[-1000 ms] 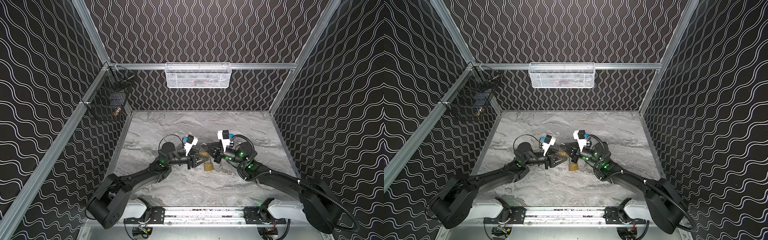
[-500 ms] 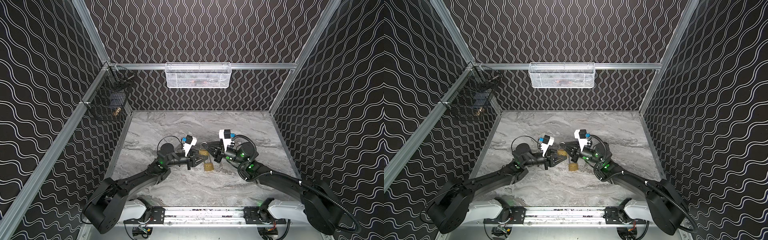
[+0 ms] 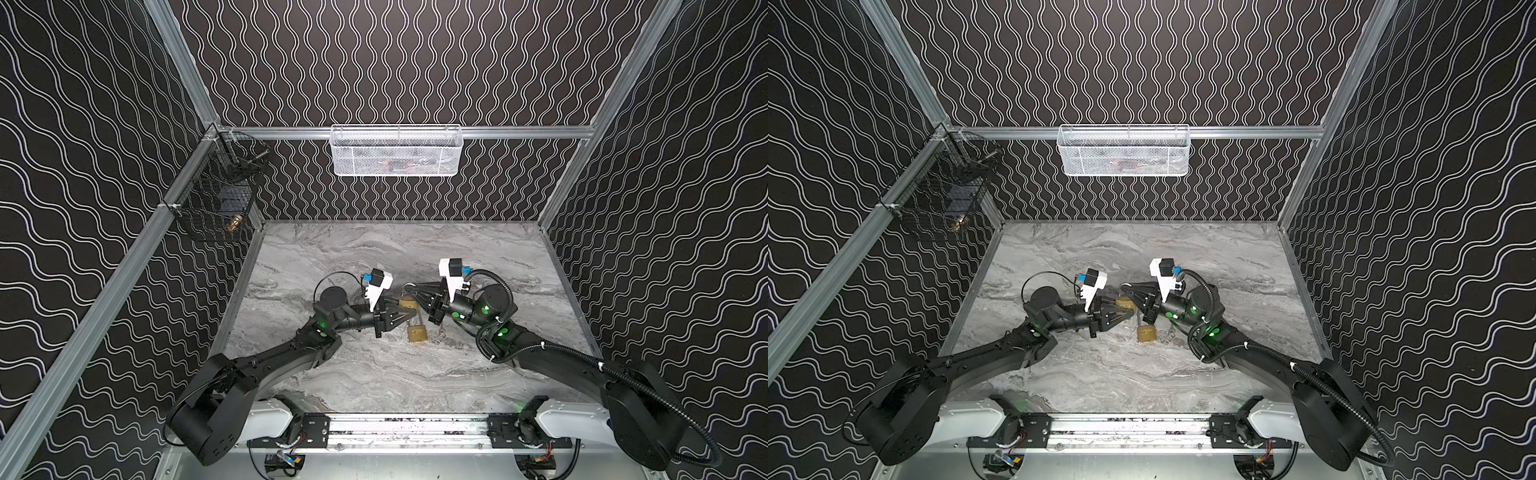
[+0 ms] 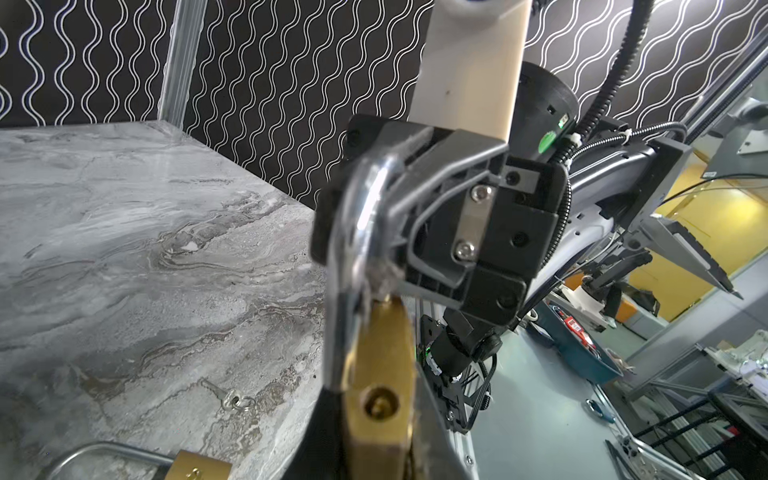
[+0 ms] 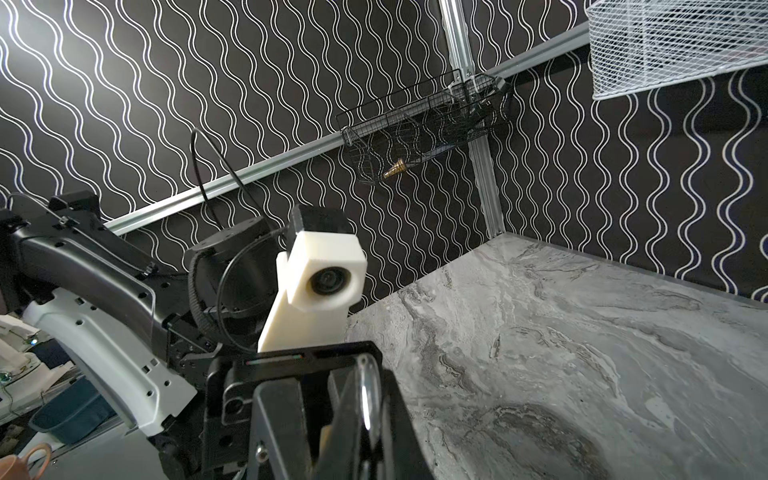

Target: Unlock with the key

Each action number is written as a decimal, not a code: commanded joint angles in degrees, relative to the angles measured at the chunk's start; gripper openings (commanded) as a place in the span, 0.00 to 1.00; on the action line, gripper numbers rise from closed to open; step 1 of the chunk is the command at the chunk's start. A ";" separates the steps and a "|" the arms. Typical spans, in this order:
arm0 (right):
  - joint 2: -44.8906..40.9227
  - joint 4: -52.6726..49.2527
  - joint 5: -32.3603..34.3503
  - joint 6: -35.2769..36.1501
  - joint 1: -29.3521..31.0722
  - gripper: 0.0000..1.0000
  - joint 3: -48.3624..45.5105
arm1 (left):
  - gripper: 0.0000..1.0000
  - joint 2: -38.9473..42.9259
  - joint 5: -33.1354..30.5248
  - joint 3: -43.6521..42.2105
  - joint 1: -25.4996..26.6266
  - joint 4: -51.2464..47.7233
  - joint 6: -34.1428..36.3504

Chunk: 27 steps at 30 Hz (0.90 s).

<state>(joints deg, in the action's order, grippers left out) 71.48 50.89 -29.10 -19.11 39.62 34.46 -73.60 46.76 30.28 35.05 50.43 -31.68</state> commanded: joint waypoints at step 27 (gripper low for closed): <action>1.55 -22.23 19.86 2.24 1.14 0.00 7.52 | 0.00 5.18 -51.04 8.50 9.17 -35.43 19.61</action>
<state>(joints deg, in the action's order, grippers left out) 73.03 31.62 -13.30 -17.08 40.53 40.71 -68.36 10.33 38.94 44.29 16.80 -13.41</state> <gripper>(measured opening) 0.089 0.179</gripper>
